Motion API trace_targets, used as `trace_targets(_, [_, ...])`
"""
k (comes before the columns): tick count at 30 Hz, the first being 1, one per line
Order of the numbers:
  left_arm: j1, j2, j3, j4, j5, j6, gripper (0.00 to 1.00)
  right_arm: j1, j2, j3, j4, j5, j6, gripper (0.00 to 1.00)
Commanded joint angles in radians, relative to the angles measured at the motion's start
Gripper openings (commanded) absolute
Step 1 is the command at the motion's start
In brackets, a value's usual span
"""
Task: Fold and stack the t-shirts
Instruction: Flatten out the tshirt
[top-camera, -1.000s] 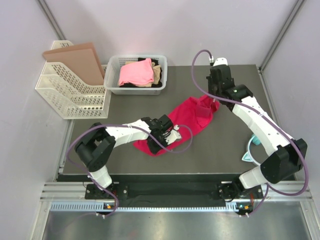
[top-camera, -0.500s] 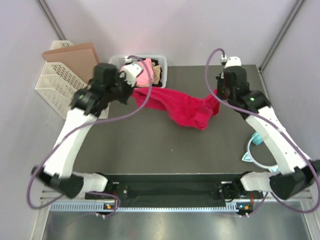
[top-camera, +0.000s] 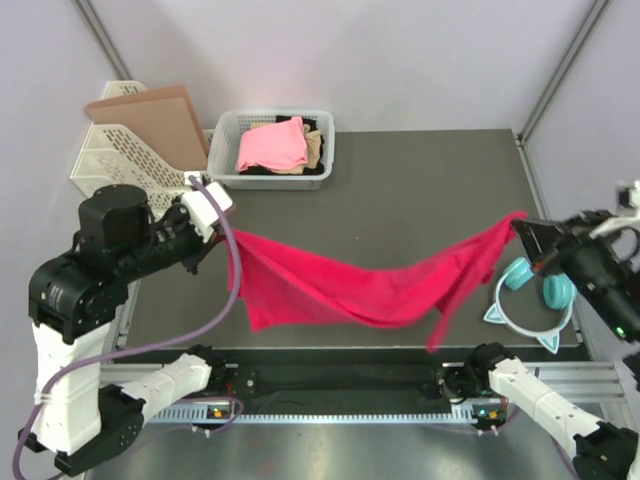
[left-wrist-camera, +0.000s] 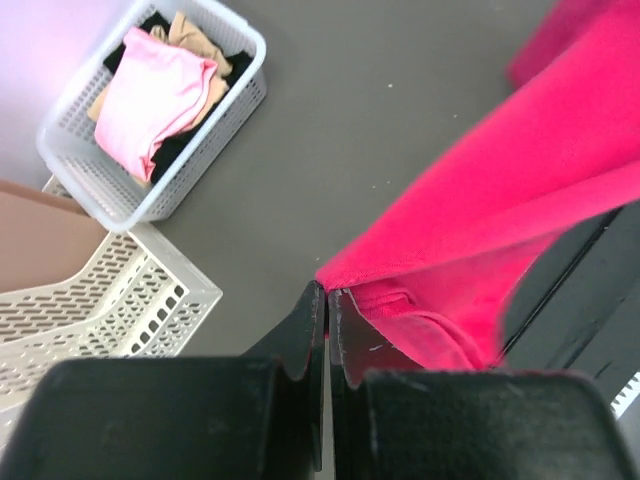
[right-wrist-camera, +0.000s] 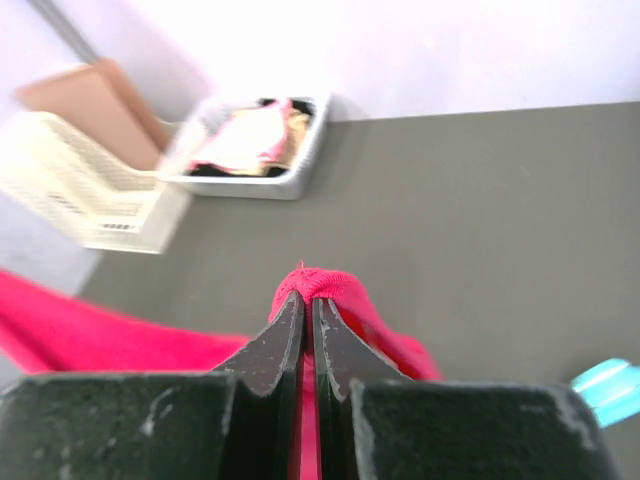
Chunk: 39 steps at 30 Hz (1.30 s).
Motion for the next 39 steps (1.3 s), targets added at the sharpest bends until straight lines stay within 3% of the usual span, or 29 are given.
trace_targets(1, [0.000, -0.055, 0.017, -0.178, 0.073, 0.028, 0.00, -0.003, -0.003, 0.055, -0.147, -0.087, 0.088, 0.00])
trace_targets(4, [0.000, -0.076, -0.092, -0.152, 0.067, 0.045, 0.00, -0.005, -0.010, 0.000, -0.125, -0.080, 0.122, 0.00])
trace_targets(8, [0.000, -0.107, -0.412, -0.025, 0.020, 0.088, 0.00, -0.005, 0.011, -0.246, -0.027, -0.031, 0.125, 0.00])
trace_targets(14, [0.000, -0.037, -0.799, 0.309, -0.164, 0.208, 0.00, -0.005, 0.187, -0.506, 0.215, 0.132, 0.105, 0.00])
trace_targets(16, [0.016, 0.050, -0.854, 0.445, -0.213, 0.266, 0.00, -0.011, 0.282, -0.528, 0.292, 0.190, 0.096, 0.00])
trace_targets(19, [0.104, 0.225, -0.847, 0.533, -0.219, 0.307, 0.00, -0.029, 0.405, -0.531, 0.372, 0.223, 0.079, 0.00])
trace_targets(25, [0.240, 0.575, -0.586, 0.647, -0.307, 0.257, 0.00, -0.088, 0.595, -0.493, 0.496, 0.261, 0.057, 0.00])
trace_targets(30, [0.262, 0.667, -0.494, 0.771, -0.400, 0.218, 0.01, -0.103, 0.678, -0.462, 0.580, 0.307, -0.004, 0.00])
trace_targets(33, [0.262, 0.696, -0.486, 0.727, -0.408, 0.220, 0.37, -0.114, 0.747, -0.415, 0.564, 0.304, -0.025, 0.00])
trace_targets(35, [0.262, 0.695, -0.505, 0.708, -0.422, 0.217, 0.51, -0.115, 0.792, -0.390, 0.548, 0.302, -0.025, 0.04])
trace_targets(36, [0.261, 0.665, -0.512, 0.686, -0.422, 0.215, 0.53, -0.115, 0.807, -0.387, 0.548, 0.302, -0.027, 0.09])
trace_targets(37, [0.261, 0.637, -0.532, 0.675, -0.402, 0.215, 0.54, -0.115, 0.813, -0.385, 0.551, 0.302, -0.024, 0.28])
trace_targets(39, [0.256, 0.521, -0.555, 0.621, -0.355, 0.223, 0.63, -0.117, 0.827, -0.378, 0.550, 0.312, -0.021, 0.40])
